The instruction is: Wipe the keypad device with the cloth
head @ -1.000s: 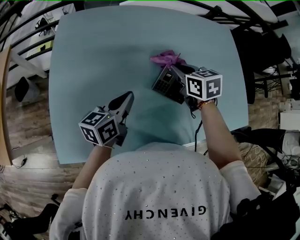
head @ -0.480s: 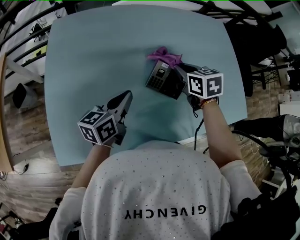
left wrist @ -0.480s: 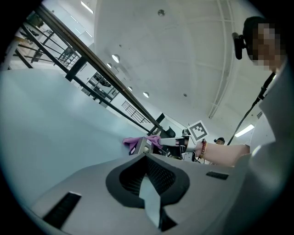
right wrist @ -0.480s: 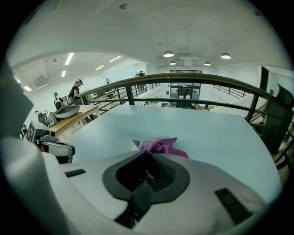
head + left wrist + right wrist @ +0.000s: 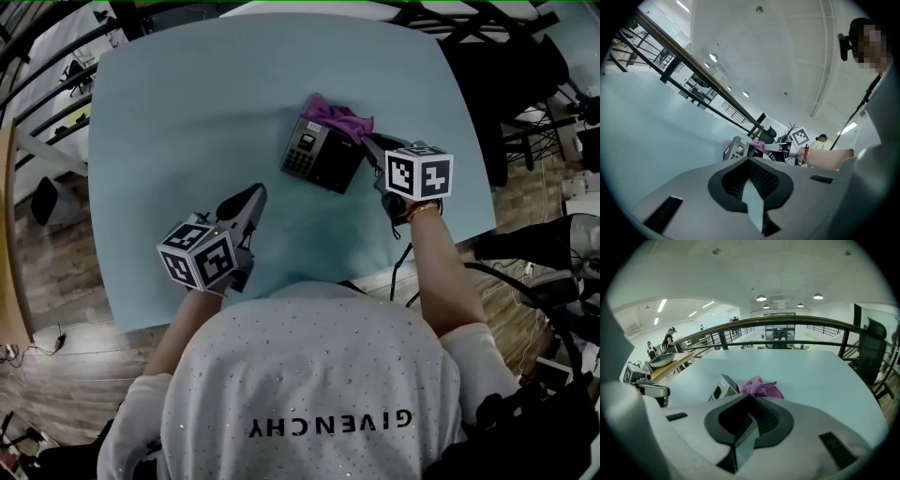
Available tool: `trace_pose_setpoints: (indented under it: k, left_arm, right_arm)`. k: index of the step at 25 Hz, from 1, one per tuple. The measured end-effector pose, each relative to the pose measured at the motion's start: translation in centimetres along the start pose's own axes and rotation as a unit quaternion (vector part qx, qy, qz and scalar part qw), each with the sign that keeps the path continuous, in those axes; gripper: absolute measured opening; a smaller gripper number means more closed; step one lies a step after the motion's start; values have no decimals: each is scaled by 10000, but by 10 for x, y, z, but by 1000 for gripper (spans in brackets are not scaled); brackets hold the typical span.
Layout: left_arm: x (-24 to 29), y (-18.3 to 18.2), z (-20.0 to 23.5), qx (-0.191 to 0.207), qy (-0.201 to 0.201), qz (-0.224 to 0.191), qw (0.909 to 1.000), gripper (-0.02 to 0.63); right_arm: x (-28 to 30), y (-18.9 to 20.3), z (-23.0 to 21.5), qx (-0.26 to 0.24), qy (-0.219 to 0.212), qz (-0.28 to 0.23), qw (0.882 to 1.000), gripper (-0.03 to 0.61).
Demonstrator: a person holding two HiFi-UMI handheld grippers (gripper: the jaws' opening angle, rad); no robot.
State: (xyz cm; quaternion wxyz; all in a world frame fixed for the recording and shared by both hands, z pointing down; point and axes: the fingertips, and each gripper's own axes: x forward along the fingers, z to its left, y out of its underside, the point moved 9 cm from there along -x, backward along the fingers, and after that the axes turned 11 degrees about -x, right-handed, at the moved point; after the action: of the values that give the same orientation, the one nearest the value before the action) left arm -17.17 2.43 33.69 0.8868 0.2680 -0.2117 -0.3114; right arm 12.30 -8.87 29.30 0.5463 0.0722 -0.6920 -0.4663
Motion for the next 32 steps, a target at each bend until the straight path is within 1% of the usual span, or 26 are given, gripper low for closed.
trace_pose_setpoints:
  k: [4, 7, 9, 11, 13, 15, 17, 19, 22, 25, 26, 28, 32]
  left_arm:
    - [3, -1, -18, 160, -99, -46, 9998, 0]
    - [9, -2, -41, 297, -171, -240, 9991, 0]
    - [14, -7, -58, 440, -255, -440, 9977, 0]
    - [17, -11, -77, 531, -341, -661, 9958, 0]
    - [18, -9, -97, 556, -406, -876, 9938, 0]
    - [20, -3, -118, 530, -457, -1083, 9917, 0]
    - [23, 2, -136, 520, -471, -1305, 9890, 0]
    - [25, 2, -150, 589, -456, -1490, 9860, 0]
    - [27, 9, -174, 699, -407, -1651, 9830, 0]
    - [34, 16, -202, 812, -411, -1790, 9796, 0]
    - [36, 21, -211, 852, -440, -1828, 9785, 0]
    - [38, 33, -223, 883, -519, -1902, 9764, 0]
    - [55, 54, -239, 862, -696, -2002, 9735, 0]
  right_arm:
    - [-13, 16, -16, 346, 8, -26, 9994, 31]
    - [-21, 34, -33, 526, -58, 80, 9986, 31]
    - [-24, 38, -44, 538, -149, 14, 9984, 31]
    - [-37, 39, -53, 554, -255, -293, 9977, 29]
    - [-61, 39, -60, 652, -380, -853, 9935, 29]
    - [-91, 39, -67, 711, -456, -1448, 9859, 28]
    - [-115, 31, -72, 623, -526, -1942, 9776, 28]
    - [-134, 18, -75, 384, -562, -2314, 9705, 28]
    - [-167, 6, -80, 71, -591, -2751, 9596, 26]
    - [-199, 2, -95, 18, -817, -3113, 9468, 26]
    - [-208, 3, -98, -16, -895, -3176, 9440, 26]
    - [-222, 12, -102, -188, -975, -3203, 9421, 26]
    - [-234, 34, -115, -751, -951, -3038, 9450, 26]
